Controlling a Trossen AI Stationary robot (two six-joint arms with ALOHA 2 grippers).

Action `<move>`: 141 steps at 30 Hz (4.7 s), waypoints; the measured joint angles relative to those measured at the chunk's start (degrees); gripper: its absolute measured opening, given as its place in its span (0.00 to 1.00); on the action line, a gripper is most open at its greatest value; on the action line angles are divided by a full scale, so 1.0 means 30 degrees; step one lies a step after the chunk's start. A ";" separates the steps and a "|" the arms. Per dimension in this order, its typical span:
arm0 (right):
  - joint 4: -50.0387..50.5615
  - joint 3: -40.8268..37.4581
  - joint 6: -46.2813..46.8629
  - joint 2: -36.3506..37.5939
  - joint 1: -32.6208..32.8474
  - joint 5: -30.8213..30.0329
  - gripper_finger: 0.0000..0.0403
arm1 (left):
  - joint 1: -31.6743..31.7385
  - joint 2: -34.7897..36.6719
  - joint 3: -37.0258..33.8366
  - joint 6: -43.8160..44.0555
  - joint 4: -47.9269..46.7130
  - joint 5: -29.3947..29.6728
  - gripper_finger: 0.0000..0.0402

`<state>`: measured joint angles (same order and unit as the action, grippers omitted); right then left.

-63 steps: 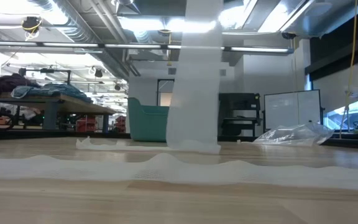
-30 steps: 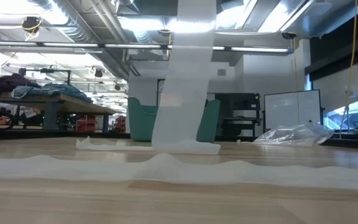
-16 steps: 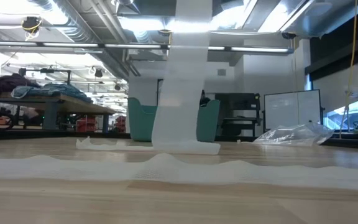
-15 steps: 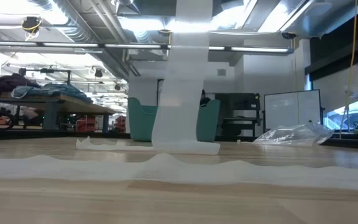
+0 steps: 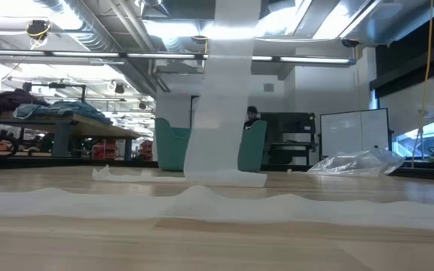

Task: Roll bandage
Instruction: Roll the top white bandage

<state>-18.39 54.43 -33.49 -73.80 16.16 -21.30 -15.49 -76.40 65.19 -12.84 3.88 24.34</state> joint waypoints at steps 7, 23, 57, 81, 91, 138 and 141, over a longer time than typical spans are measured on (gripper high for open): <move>0.0052 0.0000 0.0312 0.0000 -0.0007 -0.0022 0.14 | 0.0109 -0.0235 0.0000 -0.0602 0.0161 0.0007 0.16; 0.2016 0.0028 0.2586 0.3600 0.2460 -0.3363 0.53 | -0.0882 -0.0227 0.0007 -0.9675 0.1471 0.2320 0.12; 0.2973 -0.0007 0.7082 0.0831 -0.2914 0.9603 0.45 | -0.2718 -0.0216 0.0007 -2.3016 0.6004 0.3204 0.13; 0.2239 -0.0276 0.5797 -0.0323 -0.1982 0.7067 0.02 | -0.4677 -0.0220 0.0378 -2.2194 0.9247 0.4963 0.13; 0.3536 0.1428 0.7590 -0.0246 -0.1998 0.6798 0.19 | -0.3874 -0.0213 0.0422 -2.0228 0.5535 0.5179 0.13; 0.3085 0.2484 0.6572 0.0459 -0.1865 0.8296 0.58 | -0.3754 -0.0457 0.0393 -1.5720 0.3233 0.5945 0.13; 0.2269 0.2482 0.6623 -0.0174 -0.1620 0.7859 0.58 | -0.3730 -0.0760 0.0393 -1.5695 0.3622 0.5934 0.13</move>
<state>-11.59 61.88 -13.62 -74.32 11.30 2.28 -26.68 -78.68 66.37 -59.92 14.75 42.14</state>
